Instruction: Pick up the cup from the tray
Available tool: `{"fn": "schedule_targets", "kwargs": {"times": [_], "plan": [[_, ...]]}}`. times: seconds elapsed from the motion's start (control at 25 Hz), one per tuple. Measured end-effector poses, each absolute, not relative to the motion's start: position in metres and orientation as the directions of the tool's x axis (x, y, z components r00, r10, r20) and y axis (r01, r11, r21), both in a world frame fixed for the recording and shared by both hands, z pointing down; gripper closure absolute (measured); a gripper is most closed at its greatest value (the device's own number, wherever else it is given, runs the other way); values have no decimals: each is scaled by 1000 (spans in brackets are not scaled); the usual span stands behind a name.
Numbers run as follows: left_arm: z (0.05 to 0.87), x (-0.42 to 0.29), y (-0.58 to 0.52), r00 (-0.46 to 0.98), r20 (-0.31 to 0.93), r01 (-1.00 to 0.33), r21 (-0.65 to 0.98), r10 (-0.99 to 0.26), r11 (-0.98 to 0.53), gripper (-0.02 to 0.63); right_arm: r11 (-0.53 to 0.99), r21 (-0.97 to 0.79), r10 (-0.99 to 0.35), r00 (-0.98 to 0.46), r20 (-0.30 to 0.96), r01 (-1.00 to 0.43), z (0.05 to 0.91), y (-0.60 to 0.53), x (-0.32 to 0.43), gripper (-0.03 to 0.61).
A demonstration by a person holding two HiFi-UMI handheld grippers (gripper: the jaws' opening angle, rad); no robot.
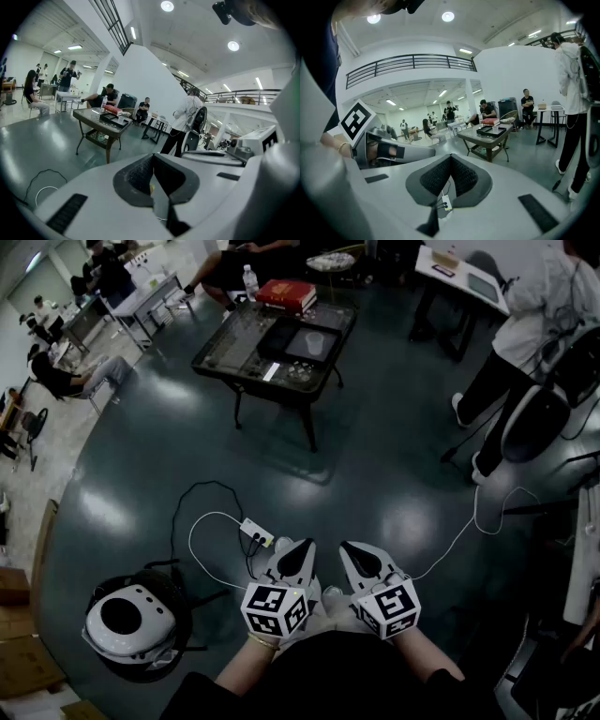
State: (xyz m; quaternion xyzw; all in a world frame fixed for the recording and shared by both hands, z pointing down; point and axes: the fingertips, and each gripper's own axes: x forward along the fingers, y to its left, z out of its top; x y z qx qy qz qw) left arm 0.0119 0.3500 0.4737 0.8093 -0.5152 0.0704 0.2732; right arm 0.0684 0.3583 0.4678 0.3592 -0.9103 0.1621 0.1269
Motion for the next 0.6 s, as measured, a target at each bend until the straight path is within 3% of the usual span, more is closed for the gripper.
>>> {"fn": "schedule_targets", "kwargs": {"times": [0.6], "plan": [[463,30,378,451,421,-888,303,-787,-347,601,693,-168,-641,-705,304,-702,443,389,85,568]]}}
